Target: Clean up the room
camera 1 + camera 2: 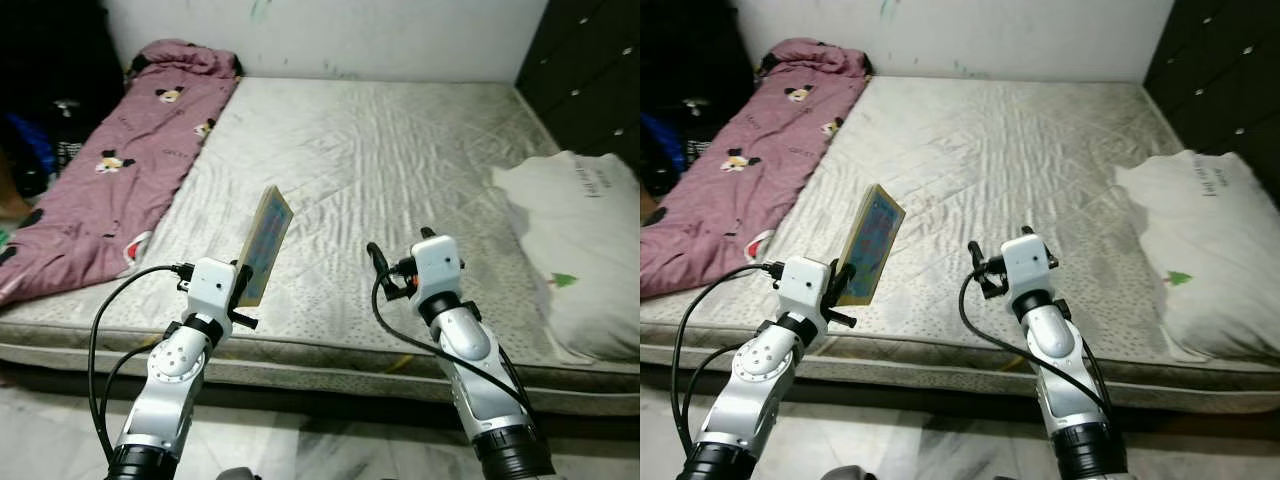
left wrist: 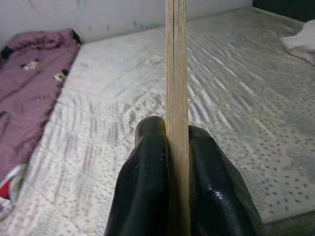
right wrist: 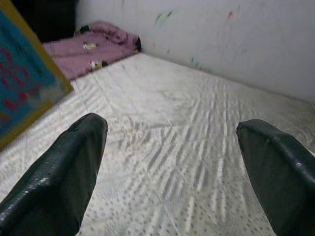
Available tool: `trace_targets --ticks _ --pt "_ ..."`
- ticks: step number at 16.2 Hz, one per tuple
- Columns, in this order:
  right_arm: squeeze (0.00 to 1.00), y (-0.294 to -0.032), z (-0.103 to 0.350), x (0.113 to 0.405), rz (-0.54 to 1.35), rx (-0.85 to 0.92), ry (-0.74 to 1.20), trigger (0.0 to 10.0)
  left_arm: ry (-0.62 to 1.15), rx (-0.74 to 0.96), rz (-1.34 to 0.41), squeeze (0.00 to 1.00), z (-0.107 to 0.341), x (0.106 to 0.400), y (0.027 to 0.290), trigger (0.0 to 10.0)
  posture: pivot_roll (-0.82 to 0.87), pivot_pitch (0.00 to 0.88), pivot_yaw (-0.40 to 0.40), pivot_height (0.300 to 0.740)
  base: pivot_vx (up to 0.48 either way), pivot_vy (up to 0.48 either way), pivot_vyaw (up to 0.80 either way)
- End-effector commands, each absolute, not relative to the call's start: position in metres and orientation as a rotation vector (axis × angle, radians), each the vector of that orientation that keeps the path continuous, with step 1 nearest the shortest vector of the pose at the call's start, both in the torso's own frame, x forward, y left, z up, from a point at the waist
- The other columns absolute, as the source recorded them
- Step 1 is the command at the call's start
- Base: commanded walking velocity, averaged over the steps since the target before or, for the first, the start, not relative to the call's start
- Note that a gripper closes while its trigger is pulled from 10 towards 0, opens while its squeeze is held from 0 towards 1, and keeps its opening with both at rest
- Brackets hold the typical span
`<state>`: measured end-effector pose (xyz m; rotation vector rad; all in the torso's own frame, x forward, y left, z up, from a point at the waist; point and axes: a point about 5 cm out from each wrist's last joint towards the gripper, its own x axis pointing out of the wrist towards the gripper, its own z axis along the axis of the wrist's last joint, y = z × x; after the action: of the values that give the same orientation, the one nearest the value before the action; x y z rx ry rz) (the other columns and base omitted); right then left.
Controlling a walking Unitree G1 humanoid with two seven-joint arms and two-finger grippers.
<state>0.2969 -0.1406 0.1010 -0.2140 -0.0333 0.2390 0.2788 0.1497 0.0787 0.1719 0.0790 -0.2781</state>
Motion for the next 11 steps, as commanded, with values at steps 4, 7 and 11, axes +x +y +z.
trace_targets --ticks 4,7,11 --pt "0.00 -0.159 0.093 0.298 0.014 -0.095 -0.035 10.0 -0.073 0.203 -0.081 0.00 0.097 0.274 0.165 10.0 0.01 0.000 0.027 0.740 0.000 0.000 0.00" --pt "0.00 -0.154 0.079 0.290 -0.076 -0.007 0.005 10.0 -0.053 0.172 0.019 0.00 0.094 0.270 0.180 10.0 0.01 0.000 0.052 0.740 0.000 0.000 0.00" --pt "0.00 -0.154 0.078 0.291 -0.092 0.047 0.010 10.0 -0.027 0.150 -0.065 0.00 0.087 0.274 0.164 10.0 -0.02 0.000 0.061 0.740 0.000 0.000 -0.80"
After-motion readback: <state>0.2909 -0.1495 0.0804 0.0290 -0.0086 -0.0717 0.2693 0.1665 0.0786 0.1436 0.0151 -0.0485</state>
